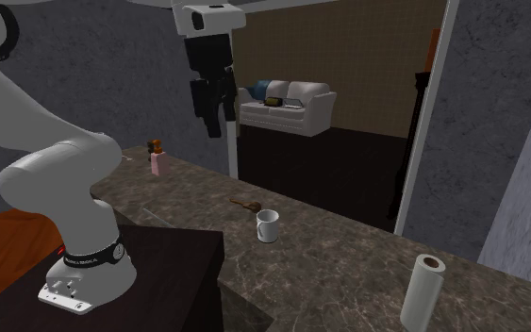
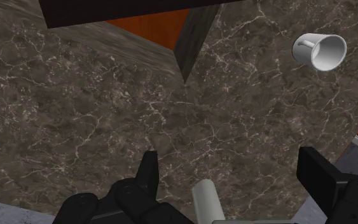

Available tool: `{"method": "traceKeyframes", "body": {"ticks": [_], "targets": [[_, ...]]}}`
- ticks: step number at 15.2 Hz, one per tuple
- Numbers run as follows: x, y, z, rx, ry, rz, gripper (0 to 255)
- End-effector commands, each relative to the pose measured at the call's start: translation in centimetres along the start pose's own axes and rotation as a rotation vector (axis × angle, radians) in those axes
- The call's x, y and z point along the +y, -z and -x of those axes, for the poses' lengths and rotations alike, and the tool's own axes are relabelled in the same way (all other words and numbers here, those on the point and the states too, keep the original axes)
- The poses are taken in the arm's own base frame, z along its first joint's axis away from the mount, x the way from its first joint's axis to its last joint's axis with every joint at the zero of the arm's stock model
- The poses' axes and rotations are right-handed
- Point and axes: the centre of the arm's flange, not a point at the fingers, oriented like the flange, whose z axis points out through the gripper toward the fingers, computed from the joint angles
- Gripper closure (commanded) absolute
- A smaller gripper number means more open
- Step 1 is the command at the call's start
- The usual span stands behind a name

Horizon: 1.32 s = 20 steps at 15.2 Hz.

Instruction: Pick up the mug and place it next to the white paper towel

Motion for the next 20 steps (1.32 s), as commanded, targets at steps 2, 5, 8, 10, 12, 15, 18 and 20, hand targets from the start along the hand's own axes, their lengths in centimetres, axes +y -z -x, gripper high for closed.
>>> {"method": "traceKeyframes", "body": {"ticks": [2, 5, 8, 10, 12, 15, 18, 20], "targets": [[-1.0, -1.0, -0.1, -0.003, 0.0, 0.004, 0], [-3.8, -3.9, -0.3, -0.012, 0.0, 0.016, 0], [-6.7, -6.8, -0.5, -0.021, 0.0, 0.029, 0], [-8.6, -8.8, -0.6, -0.027, 0.0, 0.037, 0], [-10.4, -10.8, -0.7, -0.032, 0.0, 0.045, 0], [-13.2, -13.8, -0.8, -0.041, 0.0, 0.057, 0], [-15.9, -16.9, -0.9, -0.05, 0.0, 0.07, 0], [-17.7, -19.0, -1.0, -0.056, 0.0, 0.078, 0]]}}
